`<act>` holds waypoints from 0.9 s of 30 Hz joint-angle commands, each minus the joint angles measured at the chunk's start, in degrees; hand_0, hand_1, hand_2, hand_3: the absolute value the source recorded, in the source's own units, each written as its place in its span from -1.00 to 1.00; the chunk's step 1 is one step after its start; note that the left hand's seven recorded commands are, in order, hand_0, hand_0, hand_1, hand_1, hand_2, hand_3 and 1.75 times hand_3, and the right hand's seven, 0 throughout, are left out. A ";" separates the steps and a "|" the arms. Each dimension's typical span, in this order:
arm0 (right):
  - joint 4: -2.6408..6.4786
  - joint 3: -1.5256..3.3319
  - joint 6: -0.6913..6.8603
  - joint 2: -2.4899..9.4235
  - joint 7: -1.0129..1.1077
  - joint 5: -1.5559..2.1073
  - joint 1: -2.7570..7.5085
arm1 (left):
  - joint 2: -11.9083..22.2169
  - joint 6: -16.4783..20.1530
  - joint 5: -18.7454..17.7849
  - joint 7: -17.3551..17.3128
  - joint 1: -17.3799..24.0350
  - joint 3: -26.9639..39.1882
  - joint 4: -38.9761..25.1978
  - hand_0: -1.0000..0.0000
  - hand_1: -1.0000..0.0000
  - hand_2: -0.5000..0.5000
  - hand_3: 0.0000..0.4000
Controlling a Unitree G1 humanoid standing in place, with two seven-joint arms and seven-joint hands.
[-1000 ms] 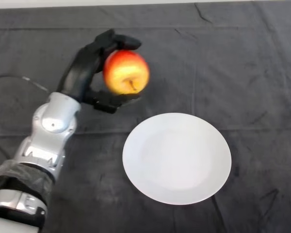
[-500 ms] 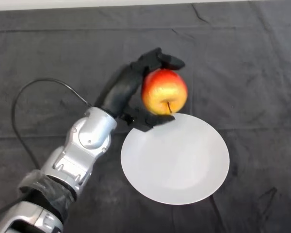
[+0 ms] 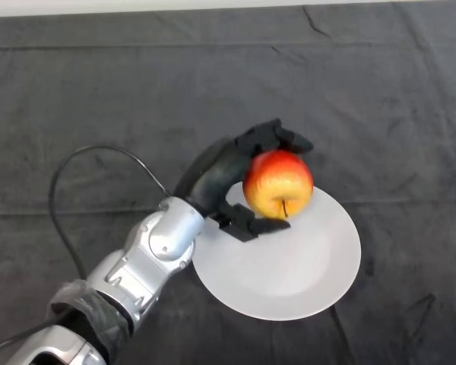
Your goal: Move the apple to the plate
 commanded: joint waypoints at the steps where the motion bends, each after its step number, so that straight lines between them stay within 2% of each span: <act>1: -0.97 -0.85 -0.29 -0.80 -0.30 1.06 -0.19 | 0.17 -0.10 -1.61 0.83 -0.95 -1.29 2.25 -1.00 -1.00 0.00 1.00; 18: -0.81 -0.87 -0.23 -0.88 -0.27 1.10 -0.26 | 0.21 -0.17 -4.42 -0.27 -3.49 -8.17 8.73 -1.00 -1.00 0.00 1.00; 19: -0.80 -0.87 -0.23 -0.89 -0.26 1.10 -0.26 | 0.26 -0.16 -4.58 -0.38 -3.67 -8.34 8.99 -0.72 -0.87 0.07 0.87; 20: -0.79 -0.87 -0.23 -0.89 -0.26 1.10 -0.26 | 0.30 -0.13 -4.70 -0.46 -3.80 -8.45 9.14 -0.65 -0.80 0.08 0.80; 21: -0.78 -0.87 -0.23 -0.90 -0.26 1.10 -0.27 | 0.34 -0.10 -4.81 -0.52 -3.92 -8.54 9.27 -0.33 -0.57 0.12 0.57; 22: -0.77 -0.87 -0.23 -0.90 -0.25 1.10 -0.27 | 0.40 -0.07 -4.93 -0.57 -4.05 -8.64 9.39 0.29 -0.31 0.30 0.31; 23: -0.76 -0.87 -0.22 -0.91 -0.25 1.11 -0.28 | 0.46 -0.05 -5.01 -0.59 -4.14 -8.71 9.46 0.81 -0.23 0.52 0.23; 24: -0.75 -0.87 -0.22 -0.91 -0.25 1.11 -0.28 | 0.51 -0.04 -5.07 -0.59 -4.22 -8.77 9.53 1.00 -0.08 0.54 0.08; 25: -0.74 -0.87 -0.22 -0.92 -0.24 1.11 -0.28 | 0.57 -0.06 -5.13 -0.57 -4.29 -8.82 9.60 1.00 -0.07 0.53 0.07; 27: -0.72 -0.87 -0.22 -0.92 -0.24 1.11 -0.29 | 0.75 -0.05 -5.30 -0.63 -4.51 -8.81 9.66 1.00 0.15 0.43 -0.15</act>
